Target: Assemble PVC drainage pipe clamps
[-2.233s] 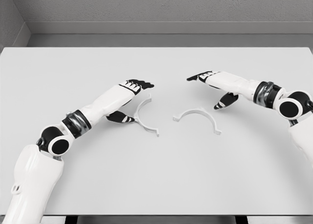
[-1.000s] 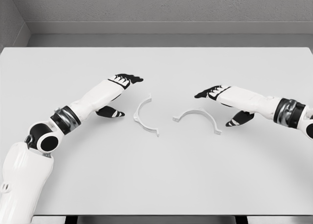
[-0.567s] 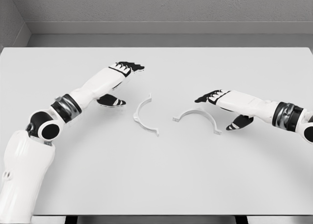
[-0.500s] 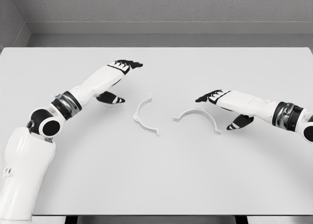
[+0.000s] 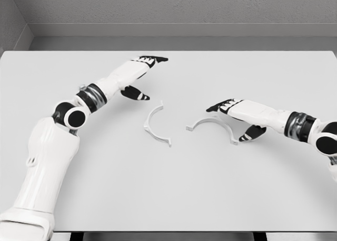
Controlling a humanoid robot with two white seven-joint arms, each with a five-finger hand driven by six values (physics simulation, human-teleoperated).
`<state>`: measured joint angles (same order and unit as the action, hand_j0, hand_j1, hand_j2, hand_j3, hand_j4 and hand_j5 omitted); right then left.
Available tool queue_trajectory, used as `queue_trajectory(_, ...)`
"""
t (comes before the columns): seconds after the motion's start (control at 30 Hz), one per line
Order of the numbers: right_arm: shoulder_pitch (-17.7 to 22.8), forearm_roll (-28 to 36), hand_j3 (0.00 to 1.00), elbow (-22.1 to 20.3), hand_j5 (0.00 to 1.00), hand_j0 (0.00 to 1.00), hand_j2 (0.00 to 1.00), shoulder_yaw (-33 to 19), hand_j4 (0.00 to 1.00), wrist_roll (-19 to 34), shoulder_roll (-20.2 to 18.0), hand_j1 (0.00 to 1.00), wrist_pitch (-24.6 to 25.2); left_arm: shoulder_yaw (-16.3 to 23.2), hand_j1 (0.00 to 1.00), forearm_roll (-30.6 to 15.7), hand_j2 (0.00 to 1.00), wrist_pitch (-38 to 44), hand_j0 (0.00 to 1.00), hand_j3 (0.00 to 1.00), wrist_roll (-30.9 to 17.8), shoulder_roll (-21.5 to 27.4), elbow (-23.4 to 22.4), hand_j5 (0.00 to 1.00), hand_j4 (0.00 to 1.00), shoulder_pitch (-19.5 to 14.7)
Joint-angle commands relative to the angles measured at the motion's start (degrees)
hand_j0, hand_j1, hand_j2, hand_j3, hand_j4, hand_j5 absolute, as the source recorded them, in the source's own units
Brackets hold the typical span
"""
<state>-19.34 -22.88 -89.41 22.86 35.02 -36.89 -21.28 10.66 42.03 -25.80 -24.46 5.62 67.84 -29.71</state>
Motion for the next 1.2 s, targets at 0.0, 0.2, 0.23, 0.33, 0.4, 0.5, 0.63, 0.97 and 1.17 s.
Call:
queue_trajectory(0.0,0.00,0.20,1.00,-0.07,1.00,1.00,1.00,0.00,1.00,-0.02,0.15,1.00,0.10,1.11,1.00,-0.28,1.00,1.45,1.00,1.00,0.11,-1.05,-1.83,1.00,1.00,0.00)
queue_trajectory(0.2,-0.09,-0.24,1.00,0.37,1.00,1.00,1.00,-0.18,1.00,-0.02,0.41,1.00,0.10,1.55,1.00,-0.28,1.00,5.58,1.00,1.00,0.11,-1.66,-4.38,1.00,1.00,-1.49)
queue_trajectory(0.23,-0.09,-0.33,1.00,0.64,1.00,1.00,1.00,-0.18,1.00,-0.02,0.50,1.00,0.10,1.55,1.00,-0.37,1.00,5.58,1.00,1.00,0.11,-1.75,-4.82,1.00,1.00,-1.50)
queue_trajectory(0.33,-0.09,-0.59,1.00,0.64,1.00,1.00,1.00,-0.09,1.00,-0.02,0.59,1.00,0.10,1.90,1.00,-0.37,1.00,5.58,1.00,1.00,0.11,-2.63,-6.14,1.00,1.00,-2.02)
queue_trajectory(0.4,-0.18,-0.68,1.00,0.46,1.00,1.00,1.00,-0.09,1.00,-0.02,0.67,1.00,0.10,1.90,1.00,-0.37,1.00,5.67,1.00,1.00,0.11,-2.72,-6.32,1.00,1.00,-2.02)
queue_trajectory(0.5,-0.18,-0.59,1.00,0.29,1.00,1.00,1.00,-0.09,1.00,-0.02,1.38,1.00,0.10,1.99,1.00,-0.37,1.00,8.13,1.00,1.00,0.11,-2.63,-6.41,1.00,1.00,-2.11)
queue_trajectory(0.63,-0.09,-0.59,1.00,0.02,1.00,1.00,1.00,-0.09,1.00,-0.02,1.47,1.00,0.10,1.99,1.00,-0.37,1.00,8.22,1.00,1.00,0.11,-2.63,-6.49,1.00,1.00,-2.11)
queue_trajectory(0.97,0.09,-0.59,1.00,-0.59,1.00,1.00,1.00,-0.01,1.00,-0.02,1.47,1.00,0.18,3.49,1.00,-0.37,1.00,8.31,1.00,1.00,0.20,-4.03,-6.93,1.00,1.00,-2.20)
queue_trajectory(1.17,0.09,-0.59,1.00,-0.86,1.00,1.00,1.00,0.00,1.00,-0.02,1.99,1.00,0.27,3.57,1.00,-0.37,1.00,8.31,1.00,1.00,0.29,-4.83,-6.76,1.00,1.00,-2.11)
